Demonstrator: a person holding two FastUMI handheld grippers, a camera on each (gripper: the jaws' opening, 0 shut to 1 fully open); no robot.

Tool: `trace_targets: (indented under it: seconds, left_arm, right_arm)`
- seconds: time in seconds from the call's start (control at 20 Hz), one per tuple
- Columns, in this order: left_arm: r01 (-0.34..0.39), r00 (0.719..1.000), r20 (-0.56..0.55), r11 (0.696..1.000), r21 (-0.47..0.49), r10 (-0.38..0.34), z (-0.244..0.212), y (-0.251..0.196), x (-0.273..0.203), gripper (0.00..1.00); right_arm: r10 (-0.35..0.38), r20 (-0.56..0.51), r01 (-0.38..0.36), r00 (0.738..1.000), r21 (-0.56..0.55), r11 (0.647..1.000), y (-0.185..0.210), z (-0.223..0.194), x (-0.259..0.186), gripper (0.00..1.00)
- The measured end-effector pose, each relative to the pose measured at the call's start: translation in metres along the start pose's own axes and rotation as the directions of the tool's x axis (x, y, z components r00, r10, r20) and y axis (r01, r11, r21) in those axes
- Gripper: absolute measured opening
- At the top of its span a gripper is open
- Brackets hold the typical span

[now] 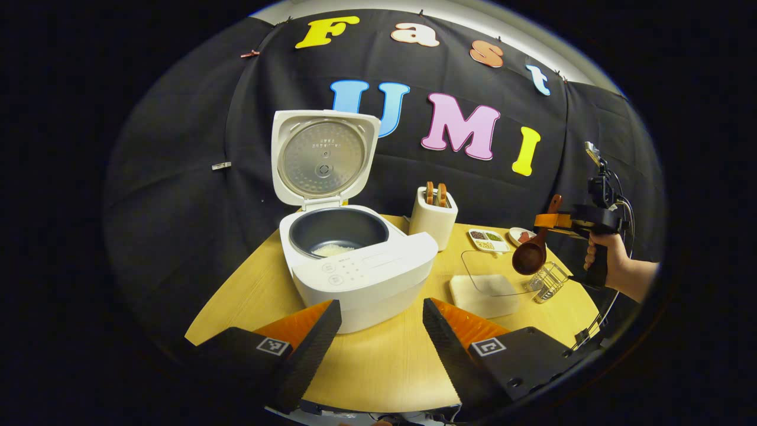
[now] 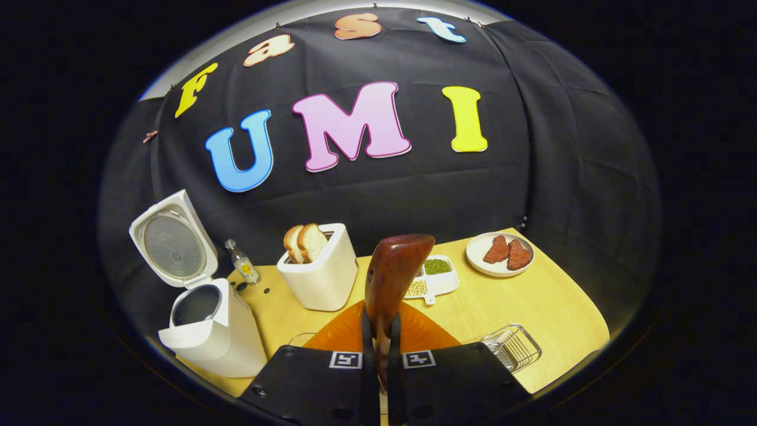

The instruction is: Close the left gripper, press the button to open the rice cooker; take a wooden spoon from the chopstick holder with the right hand, scoop a spoonful of rice and pour it into the rice cooker, then put the wooden spoon back into the chopstick holder.

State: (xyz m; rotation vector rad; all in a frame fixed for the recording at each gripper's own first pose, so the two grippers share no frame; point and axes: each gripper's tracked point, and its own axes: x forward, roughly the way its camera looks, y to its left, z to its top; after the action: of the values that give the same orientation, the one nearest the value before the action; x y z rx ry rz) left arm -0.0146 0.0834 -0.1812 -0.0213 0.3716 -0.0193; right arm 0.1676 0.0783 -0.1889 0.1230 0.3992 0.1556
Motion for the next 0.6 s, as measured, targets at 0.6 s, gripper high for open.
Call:
trace_targets:
  seconds: [0.6]
  left_arm:
    - [0.029,0.996,-0.082,0.995,-0.091,-0.036,-0.038,0.021,0.009,0.96]
  right_arm:
    - [-0.112,-0.071,0.116,0.991,0.058,0.992,0.0,-0.088,0.023,0.14]
